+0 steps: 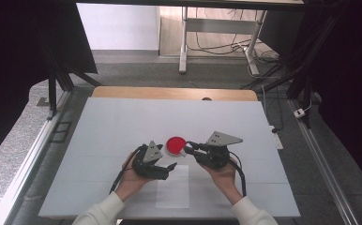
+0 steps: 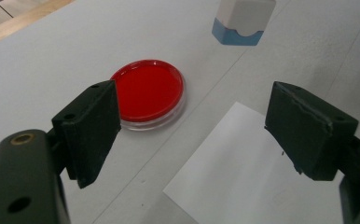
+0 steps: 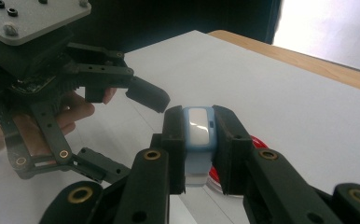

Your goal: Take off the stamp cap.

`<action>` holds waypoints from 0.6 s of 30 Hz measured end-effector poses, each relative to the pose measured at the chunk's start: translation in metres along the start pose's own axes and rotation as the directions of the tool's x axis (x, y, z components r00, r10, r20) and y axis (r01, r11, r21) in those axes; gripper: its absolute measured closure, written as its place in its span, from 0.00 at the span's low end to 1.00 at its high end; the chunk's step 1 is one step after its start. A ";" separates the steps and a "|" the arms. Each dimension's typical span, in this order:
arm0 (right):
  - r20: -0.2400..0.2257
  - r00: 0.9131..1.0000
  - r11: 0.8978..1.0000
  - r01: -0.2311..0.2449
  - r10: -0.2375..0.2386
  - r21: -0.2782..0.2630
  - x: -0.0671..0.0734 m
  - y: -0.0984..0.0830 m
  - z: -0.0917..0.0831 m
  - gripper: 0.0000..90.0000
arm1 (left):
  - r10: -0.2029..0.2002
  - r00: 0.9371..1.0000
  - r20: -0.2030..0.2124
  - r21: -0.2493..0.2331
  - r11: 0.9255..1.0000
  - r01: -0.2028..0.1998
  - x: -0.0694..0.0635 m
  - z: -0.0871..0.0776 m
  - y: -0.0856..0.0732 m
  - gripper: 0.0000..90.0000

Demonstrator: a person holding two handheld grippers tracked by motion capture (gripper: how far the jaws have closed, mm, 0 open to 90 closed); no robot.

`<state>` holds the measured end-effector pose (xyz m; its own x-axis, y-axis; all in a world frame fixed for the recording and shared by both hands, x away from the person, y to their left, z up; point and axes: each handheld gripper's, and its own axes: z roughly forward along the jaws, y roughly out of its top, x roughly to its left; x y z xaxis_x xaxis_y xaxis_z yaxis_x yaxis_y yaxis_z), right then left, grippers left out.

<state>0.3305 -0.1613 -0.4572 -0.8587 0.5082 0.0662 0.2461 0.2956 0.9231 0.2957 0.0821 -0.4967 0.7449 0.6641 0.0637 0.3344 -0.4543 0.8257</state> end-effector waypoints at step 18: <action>0.017 1.000 1.000 -0.025 0.025 -0.002 0.001 0.000 0.003 0.83 | 0.009 1.000 -0.002 -0.002 1.000 -0.009 -0.008 0.017 0.012 0.21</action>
<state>0.3315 -0.1582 -0.4586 -0.8445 0.5291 0.0825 0.2665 0.2817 0.9217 0.3035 0.0613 -0.4966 0.7467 0.6612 0.0727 0.3266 -0.4596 0.8259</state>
